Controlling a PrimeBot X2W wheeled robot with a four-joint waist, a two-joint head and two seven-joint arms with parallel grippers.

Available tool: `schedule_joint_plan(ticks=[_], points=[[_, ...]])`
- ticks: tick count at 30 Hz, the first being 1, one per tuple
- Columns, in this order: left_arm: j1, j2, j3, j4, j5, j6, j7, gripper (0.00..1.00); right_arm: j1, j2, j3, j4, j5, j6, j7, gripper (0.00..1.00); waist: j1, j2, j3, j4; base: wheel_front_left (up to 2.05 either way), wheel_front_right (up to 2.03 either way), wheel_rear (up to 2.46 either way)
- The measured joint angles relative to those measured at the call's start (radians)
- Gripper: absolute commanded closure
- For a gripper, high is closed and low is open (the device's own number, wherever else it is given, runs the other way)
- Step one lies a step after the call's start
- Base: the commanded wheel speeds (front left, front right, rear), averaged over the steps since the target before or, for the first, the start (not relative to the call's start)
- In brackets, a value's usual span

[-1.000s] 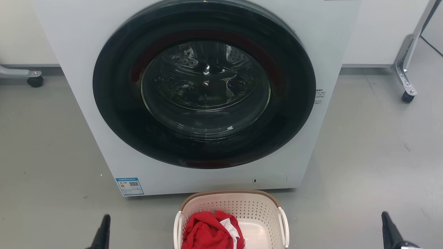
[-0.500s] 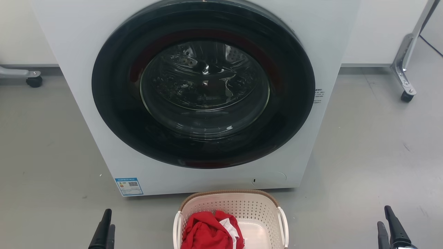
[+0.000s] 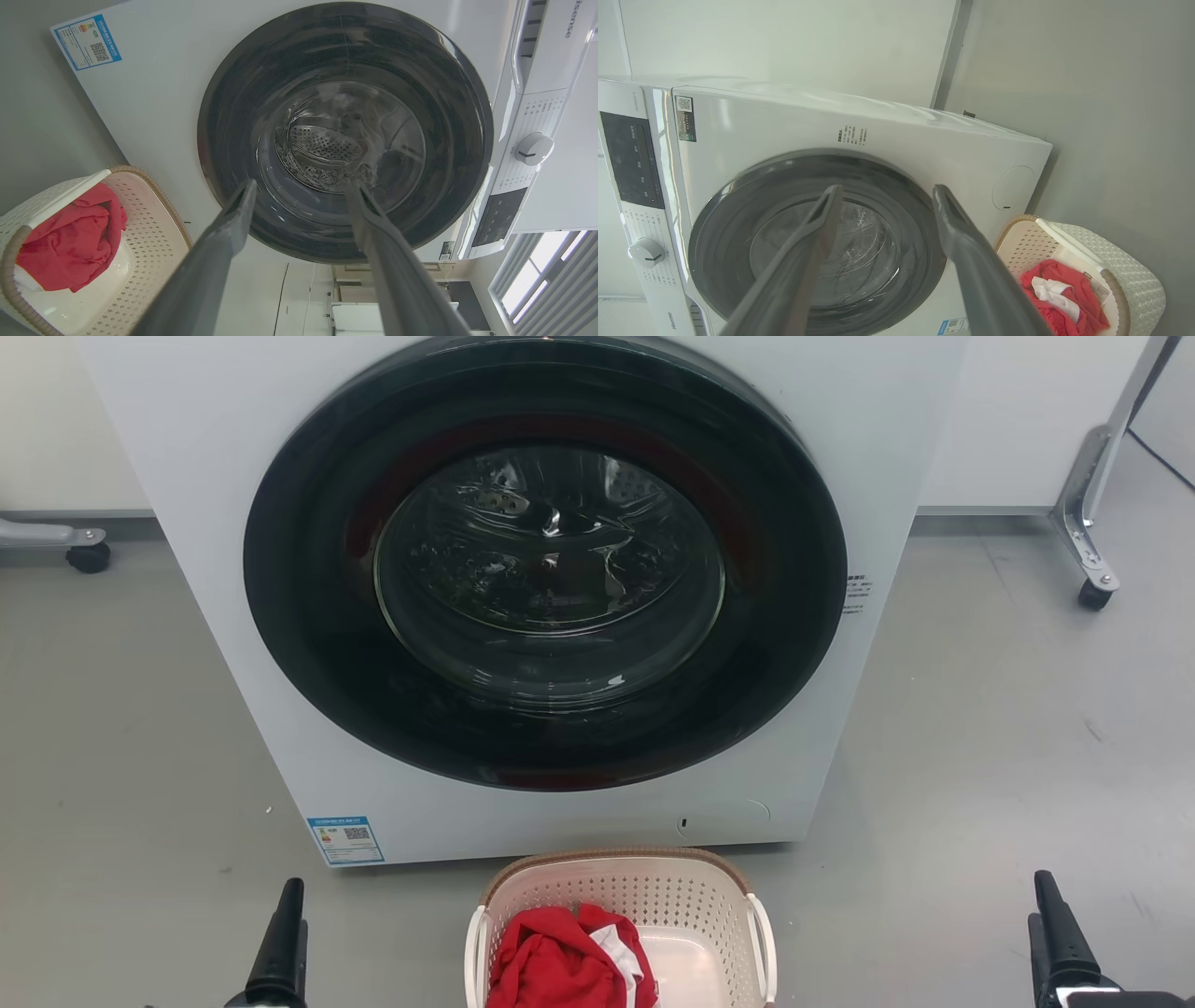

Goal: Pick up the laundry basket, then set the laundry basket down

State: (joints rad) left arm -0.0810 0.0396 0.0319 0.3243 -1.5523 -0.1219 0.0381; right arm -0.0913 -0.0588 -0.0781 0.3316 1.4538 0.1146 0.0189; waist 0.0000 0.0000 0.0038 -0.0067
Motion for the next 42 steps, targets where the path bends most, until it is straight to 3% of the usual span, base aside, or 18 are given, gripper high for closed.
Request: schedule_joint_plan(ticks=[9,14,30,42], points=[[-0.022,0.028,-0.048,-0.016,0.113,0.000,-0.051,0.00,-0.008,-0.043,0.049,-0.003,-0.160,-0.002,-0.039,0.00,0.0000,0.0000,-0.001,-0.004,0.00,0.00,0.00],[-0.035,0.051,-0.076,-0.018,0.205,0.002,-0.074,0.00,-0.025,-0.062,0.079,-0.010,-0.253,-0.019,-0.056,0.00,0.0000,0.0000,-0.003,-0.006,0.00,0.00,0.00],[-0.057,0.122,-0.209,-0.040,0.569,0.097,-0.137,0.00,-0.044,-0.127,0.195,-0.014,-0.583,-0.088,-0.118,0.00,0.0000,0.0000,-0.009,-0.010,0.00,0.00,0.00],[-0.057,0.140,-0.272,-0.049,0.744,0.141,-0.179,0.00,-0.054,-0.153,0.258,0.008,-0.767,-0.124,-0.161,0.00,0.0000,0.0000,-0.007,-0.016,0.00,0.00,0.00]])
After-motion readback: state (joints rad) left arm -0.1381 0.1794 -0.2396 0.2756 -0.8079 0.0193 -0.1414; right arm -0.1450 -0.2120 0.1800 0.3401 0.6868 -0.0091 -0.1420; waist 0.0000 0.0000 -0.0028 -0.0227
